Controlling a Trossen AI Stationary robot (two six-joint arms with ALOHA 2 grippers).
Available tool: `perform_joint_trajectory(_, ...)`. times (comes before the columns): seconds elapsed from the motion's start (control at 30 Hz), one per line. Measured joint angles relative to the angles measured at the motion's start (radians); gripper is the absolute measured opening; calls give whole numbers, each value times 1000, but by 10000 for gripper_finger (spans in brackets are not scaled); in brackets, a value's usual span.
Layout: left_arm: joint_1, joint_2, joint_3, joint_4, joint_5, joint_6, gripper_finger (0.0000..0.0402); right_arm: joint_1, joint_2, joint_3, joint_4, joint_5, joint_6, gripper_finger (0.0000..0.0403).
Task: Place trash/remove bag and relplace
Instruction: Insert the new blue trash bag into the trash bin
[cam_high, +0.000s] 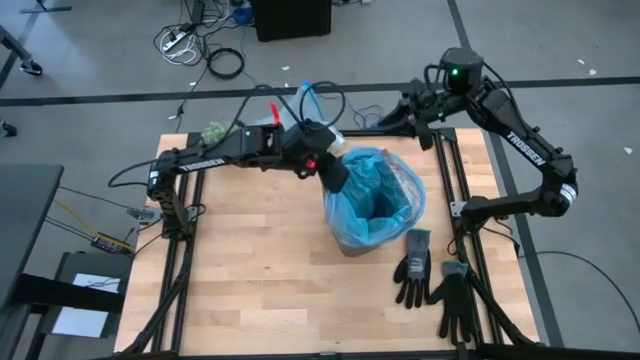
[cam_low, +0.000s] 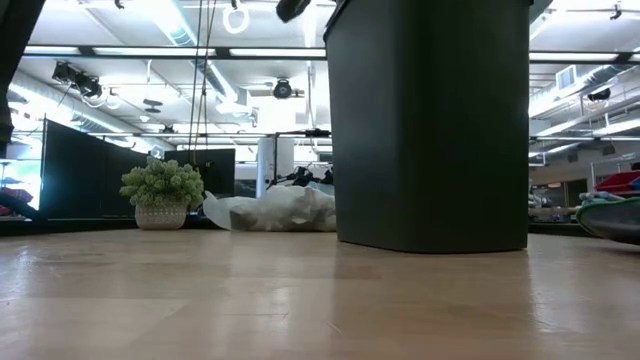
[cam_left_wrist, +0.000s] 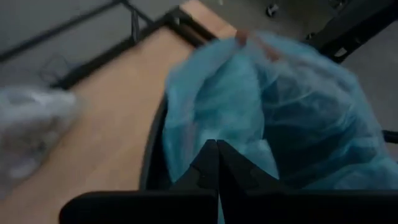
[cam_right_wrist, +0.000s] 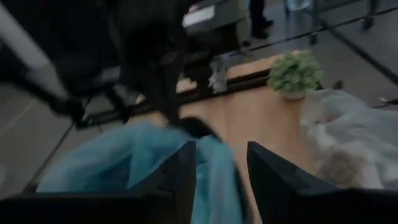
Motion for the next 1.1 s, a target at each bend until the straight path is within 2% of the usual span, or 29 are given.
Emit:
perform_joint_trajectory(0.1, 0, -1, 34, 0, -30, 52, 1, 49, 0, 0, -45, 34, -88, 156)
perform_joint_trajectory(0.33, 18, -2, 60, 0, -44, 83, 1, 143, 19, 1, -132, 274, -264, 199)
perform_joint_trajectory(0.53, 18, -2, 60, 2, -43, 82, 11, 191, 65, 1, -204, 322, -305, 202)
perform_joint_trajectory(0.7, 8, -2, 61, -3, -44, 147, 37, 213, 77, 1, -206, 370, -349, 173)
perform_joint_trajectory(0.83, 2, -2, 61, -7, -52, 140, 71, 219, 101, 1, -222, 385, -370, 138)
perform_joint_trajectory(0.97, 4, -2, 61, -10, -64, 126, 93, 218, 116, 2, -231, 391, -404, 78)
perform_joint_trajectory(1.1, 4, -2, 62, -22, -70, 84, 98, 219, 108, 2, -223, 372, -428, 11)
